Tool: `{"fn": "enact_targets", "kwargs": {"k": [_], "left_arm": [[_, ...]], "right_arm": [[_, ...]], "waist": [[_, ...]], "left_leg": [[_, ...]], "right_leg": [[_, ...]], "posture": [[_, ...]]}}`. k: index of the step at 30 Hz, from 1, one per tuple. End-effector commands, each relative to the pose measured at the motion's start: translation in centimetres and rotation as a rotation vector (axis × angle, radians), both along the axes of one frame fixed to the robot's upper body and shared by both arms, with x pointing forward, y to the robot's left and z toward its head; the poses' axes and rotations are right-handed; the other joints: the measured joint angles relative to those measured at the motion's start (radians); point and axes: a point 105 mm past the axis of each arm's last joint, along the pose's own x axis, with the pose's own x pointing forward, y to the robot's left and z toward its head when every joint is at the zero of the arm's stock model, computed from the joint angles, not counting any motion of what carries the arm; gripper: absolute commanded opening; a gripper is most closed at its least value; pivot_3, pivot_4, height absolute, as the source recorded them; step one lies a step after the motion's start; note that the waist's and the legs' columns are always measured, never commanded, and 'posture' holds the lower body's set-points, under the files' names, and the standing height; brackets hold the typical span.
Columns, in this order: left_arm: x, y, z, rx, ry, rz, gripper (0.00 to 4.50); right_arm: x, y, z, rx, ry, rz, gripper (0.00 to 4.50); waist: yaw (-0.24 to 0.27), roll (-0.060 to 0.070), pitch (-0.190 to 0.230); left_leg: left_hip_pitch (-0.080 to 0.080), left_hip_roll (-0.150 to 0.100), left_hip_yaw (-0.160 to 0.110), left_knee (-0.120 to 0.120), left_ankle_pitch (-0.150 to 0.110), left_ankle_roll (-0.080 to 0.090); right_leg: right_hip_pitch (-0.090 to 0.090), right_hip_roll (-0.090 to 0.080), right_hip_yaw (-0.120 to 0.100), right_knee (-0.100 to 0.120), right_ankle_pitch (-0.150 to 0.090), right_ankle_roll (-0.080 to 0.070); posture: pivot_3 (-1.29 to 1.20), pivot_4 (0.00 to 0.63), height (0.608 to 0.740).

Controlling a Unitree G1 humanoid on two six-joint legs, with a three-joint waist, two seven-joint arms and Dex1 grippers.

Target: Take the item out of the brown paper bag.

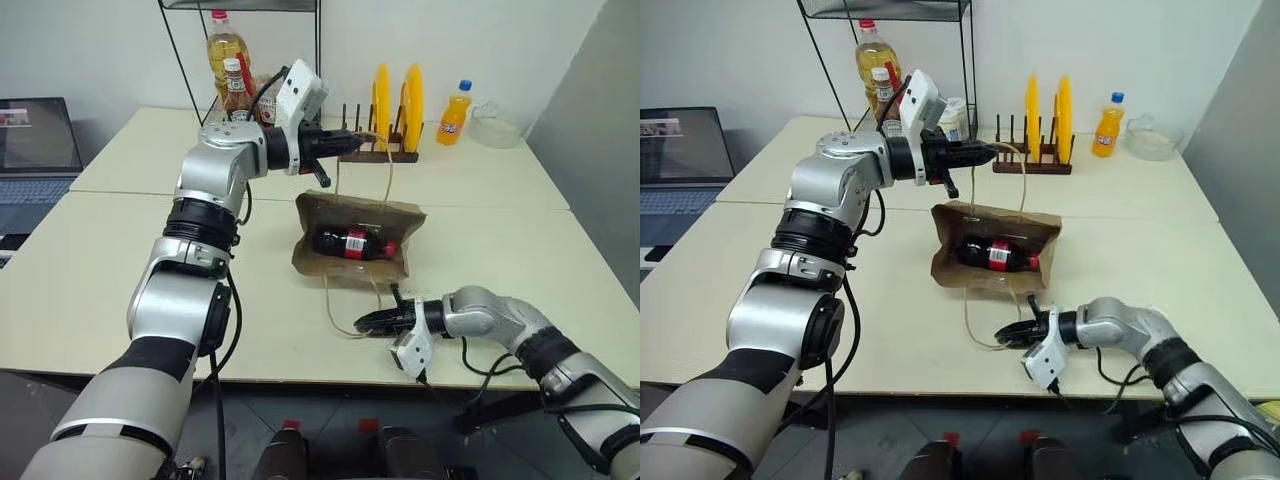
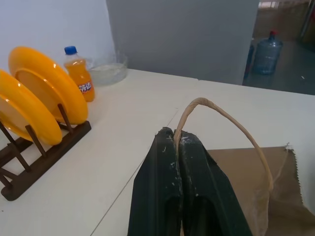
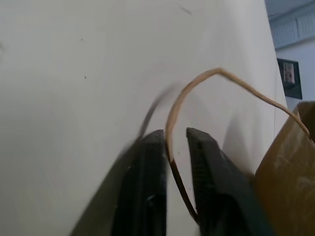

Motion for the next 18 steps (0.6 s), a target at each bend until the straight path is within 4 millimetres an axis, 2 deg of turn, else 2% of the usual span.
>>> {"fn": "enact_targets", "kwargs": {"k": [1,6,9,12,14,16,18], "left_arm": [[-1.4,-0.3,1.7,-0.030,-0.046,-0.073,0.00],[-2.3,-0.4,1.5,-0.031,-0.029,-0.120,0.00],[-2.7,-0.4,1.5,-0.033,-0.026,-0.136,0.00],[-2.9,-0.4,1.6,-0.035,-0.025,-0.144,0.00],[-3.0,-0.5,1.6,-0.036,-0.025,-0.146,0.00],[-3.0,-0.6,1.6,-0.037,-0.024,-0.150,0.00],[-3.1,-0.7,1.6,-0.038,-0.022,-0.155,0.00]], "right_arm": [[-2.5,-3.0,-2.3,-0.144,0.144,-0.040,1.81],[-4.8,-4.4,0.5,-0.014,0.200,-0.125,3.50],[-5.2,-5.5,1.4,0.046,0.226,-0.210,4.46],[-4.5,-6.8,2.6,0.131,0.298,-0.362,4.46],[-3.4,-6.6,4.2,0.230,0.375,-0.455,4.46],[-2.8,-5.3,6.3,0.350,0.526,-0.495,4.46],[-2.8,-3.6,8.2,0.462,0.712,-0.485,4.08]], "waist": [[0.000,0.001,0.001],[0.001,0.003,0.003],[-0.002,0.003,0.004],[-0.001,0.003,0.004],[-0.002,0.003,0.005],[-0.005,0.004,0.009],[-0.010,0.005,0.013]], "left_leg": [[-0.001,0.000,0.000,-0.001,-0.001,0.001],[-0.005,-0.001,0.000,-0.003,-0.002,0.003],[-0.008,-0.001,0.000,-0.003,-0.003,0.004],[-0.011,0.000,-0.001,-0.003,-0.003,0.004],[-0.013,0.000,-0.001,-0.003,-0.003,0.004],[-0.016,0.000,0.000,-0.001,-0.002,0.005],[-0.018,0.001,0.001,0.000,-0.002,0.006]], "right_leg": [[-0.001,0.000,0.000,0.000,0.000,0.000],[-0.003,-0.002,0.001,-0.004,-0.001,0.001],[-0.003,-0.001,0.001,-0.008,-0.001,0.001],[-0.006,-0.001,0.000,-0.008,-0.001,0.002],[-0.009,-0.001,0.000,-0.007,-0.001,0.002],[-0.013,0.000,0.001,-0.005,0.000,0.002],[-0.018,0.000,0.003,0.001,0.000,0.002]], "posture": [[0.00,0.150,0.740],[0.00,0.150,0.740],[0.00,0.150,0.740],[0.00,0.150,0.740],[0.00,0.150,0.740],[0.00,0.150,0.740],[0.00,0.150,0.740]]}}
